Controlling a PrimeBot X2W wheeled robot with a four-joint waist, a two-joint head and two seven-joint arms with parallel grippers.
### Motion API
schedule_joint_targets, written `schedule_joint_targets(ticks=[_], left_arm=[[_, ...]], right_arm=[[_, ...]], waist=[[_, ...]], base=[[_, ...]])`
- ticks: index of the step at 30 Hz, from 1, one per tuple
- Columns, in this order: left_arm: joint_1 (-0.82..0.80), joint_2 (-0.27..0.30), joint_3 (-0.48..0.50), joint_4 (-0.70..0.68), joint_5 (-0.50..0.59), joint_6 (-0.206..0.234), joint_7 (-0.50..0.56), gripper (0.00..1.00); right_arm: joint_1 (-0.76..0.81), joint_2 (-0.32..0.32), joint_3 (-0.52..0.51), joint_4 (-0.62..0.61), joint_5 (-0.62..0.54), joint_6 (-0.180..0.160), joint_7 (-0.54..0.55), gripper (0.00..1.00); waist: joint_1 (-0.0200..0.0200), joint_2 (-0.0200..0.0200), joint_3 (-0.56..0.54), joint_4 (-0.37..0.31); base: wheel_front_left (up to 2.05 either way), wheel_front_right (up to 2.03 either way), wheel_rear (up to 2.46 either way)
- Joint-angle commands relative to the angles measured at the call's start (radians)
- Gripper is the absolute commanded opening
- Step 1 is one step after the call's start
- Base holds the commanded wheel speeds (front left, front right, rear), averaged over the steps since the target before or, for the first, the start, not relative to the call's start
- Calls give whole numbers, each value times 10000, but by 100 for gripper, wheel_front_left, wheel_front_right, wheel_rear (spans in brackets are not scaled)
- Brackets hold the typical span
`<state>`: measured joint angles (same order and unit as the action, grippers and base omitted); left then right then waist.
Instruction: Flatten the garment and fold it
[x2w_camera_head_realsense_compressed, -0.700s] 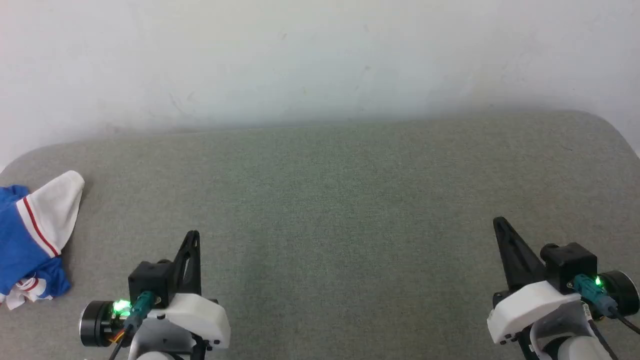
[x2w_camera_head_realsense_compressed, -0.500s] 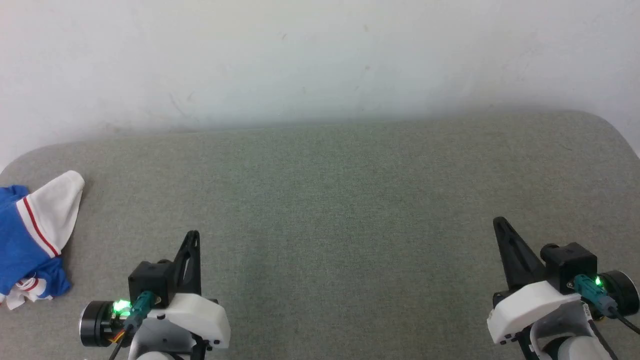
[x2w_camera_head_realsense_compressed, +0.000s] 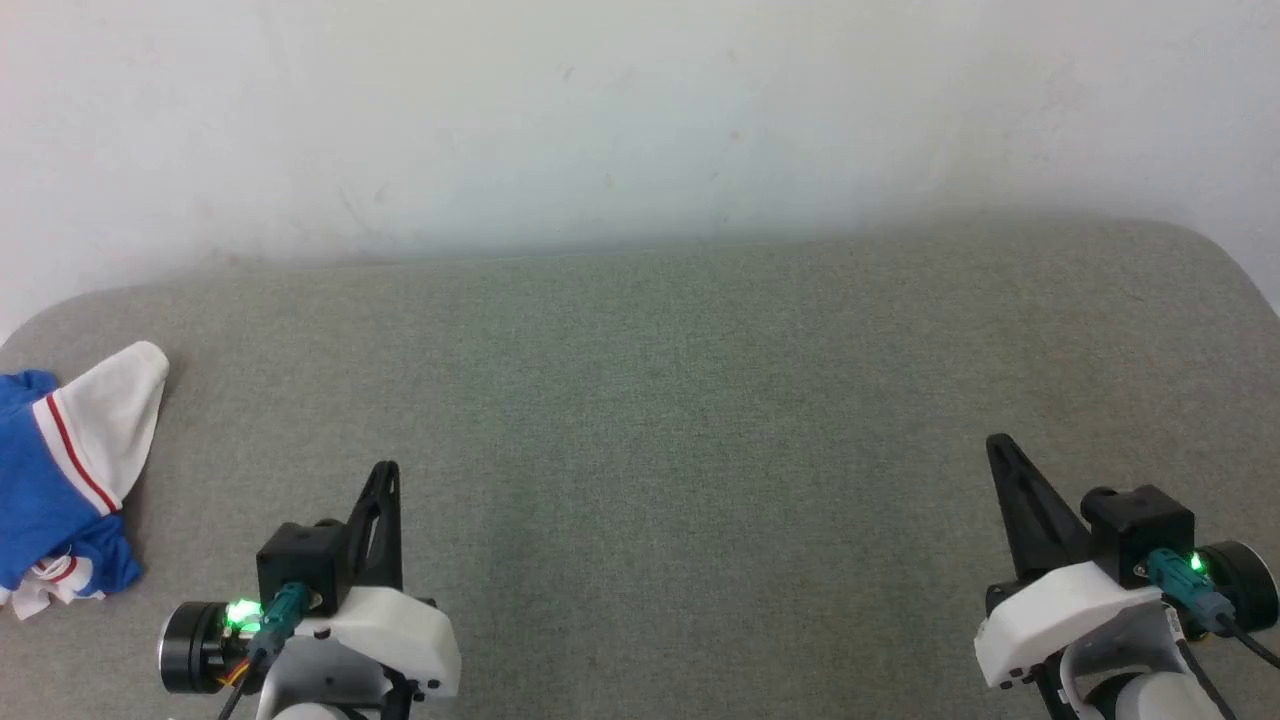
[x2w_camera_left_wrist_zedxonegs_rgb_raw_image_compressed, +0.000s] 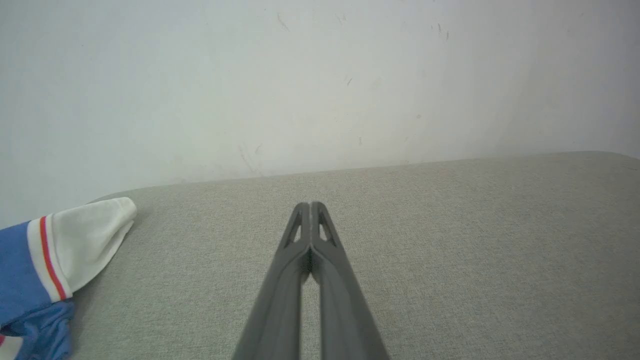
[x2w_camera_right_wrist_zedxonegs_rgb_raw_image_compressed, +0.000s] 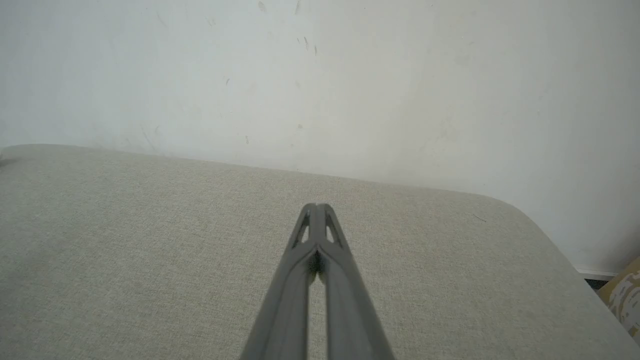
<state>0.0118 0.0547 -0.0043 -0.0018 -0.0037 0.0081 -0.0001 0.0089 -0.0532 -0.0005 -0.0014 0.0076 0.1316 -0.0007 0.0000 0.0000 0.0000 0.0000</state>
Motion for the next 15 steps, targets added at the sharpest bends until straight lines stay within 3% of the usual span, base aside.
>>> schedule_joint_targets(ticks=[1, 9, 10, 15], left_arm=[[-118, -45, 43, 18, 37, -81, 1, 0], [-118, -45, 43, 18, 37, -81, 1, 0], [1, 0, 0, -1, -1, 0, -3, 100], [24, 5, -12, -13, -14, 1, -28, 100]], right_arm=[[-89, 30, 5, 14, -76, -9, 7, 0], [-89, 30, 5, 14, -76, -9, 7, 0], [1, 0, -1, 0, 2, 0, -3, 100], [20, -5, -29, 2, 29, 0, -28, 100]], waist=[[0, 0, 0, 0], [0, 0, 0, 0], [0, 0, 0, 0], [0, 0, 0, 2]], base=[[0, 0, 0], [0, 0, 0], [0, 0, 0], [0, 0, 0]])
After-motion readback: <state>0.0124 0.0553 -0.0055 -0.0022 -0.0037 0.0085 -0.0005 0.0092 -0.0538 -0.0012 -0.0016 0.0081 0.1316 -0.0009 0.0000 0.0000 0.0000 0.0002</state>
